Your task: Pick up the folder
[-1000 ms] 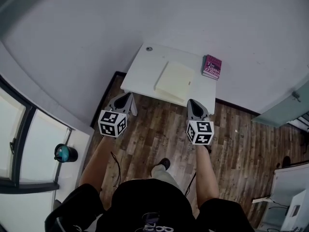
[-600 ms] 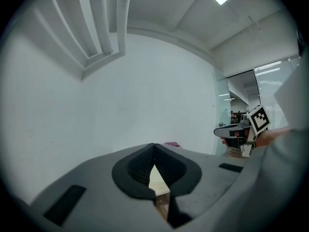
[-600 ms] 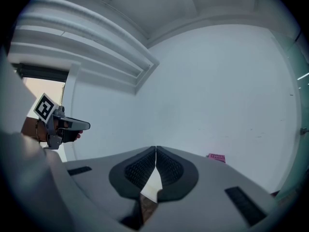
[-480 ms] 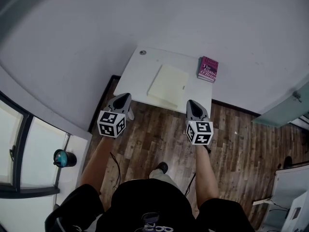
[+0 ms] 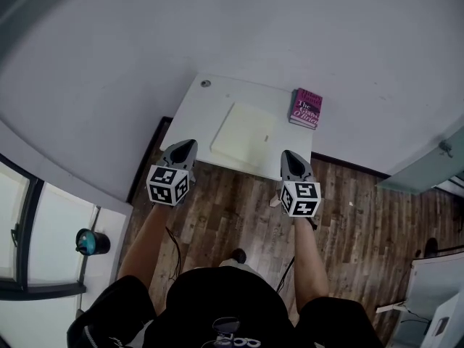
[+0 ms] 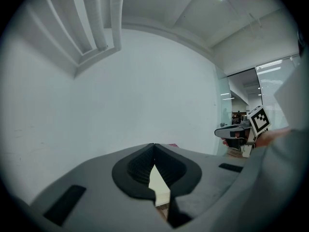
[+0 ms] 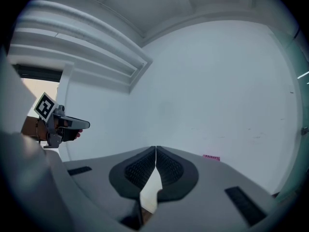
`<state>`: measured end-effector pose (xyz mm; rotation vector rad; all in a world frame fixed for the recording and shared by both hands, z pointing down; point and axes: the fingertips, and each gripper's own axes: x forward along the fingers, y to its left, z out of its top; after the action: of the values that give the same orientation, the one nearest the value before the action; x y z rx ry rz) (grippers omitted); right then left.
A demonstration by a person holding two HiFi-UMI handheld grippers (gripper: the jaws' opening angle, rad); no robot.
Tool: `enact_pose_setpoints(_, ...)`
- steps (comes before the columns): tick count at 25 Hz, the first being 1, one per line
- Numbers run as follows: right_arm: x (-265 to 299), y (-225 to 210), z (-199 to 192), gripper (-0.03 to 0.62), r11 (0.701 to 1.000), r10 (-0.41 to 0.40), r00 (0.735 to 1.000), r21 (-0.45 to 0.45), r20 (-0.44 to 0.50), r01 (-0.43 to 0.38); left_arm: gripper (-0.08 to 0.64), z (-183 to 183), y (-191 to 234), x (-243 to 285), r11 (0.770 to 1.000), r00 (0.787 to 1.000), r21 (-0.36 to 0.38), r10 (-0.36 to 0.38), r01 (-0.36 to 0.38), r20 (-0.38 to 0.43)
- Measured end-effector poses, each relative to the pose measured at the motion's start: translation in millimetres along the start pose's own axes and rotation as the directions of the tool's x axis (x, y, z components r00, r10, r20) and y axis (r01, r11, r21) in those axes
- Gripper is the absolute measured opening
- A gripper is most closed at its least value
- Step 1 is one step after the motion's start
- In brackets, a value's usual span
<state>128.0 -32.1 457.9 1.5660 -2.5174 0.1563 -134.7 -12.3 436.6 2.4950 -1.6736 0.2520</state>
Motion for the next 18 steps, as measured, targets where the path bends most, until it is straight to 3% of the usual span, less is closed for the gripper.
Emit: enact_pose_setpoints(18,16,-60,-10,0.025,0.999,-0.008,1.0,0.041,0.002,0.008,0.021,6,-28,55,1.0,1.0,0.027,-0.005,0.005,-0.021)
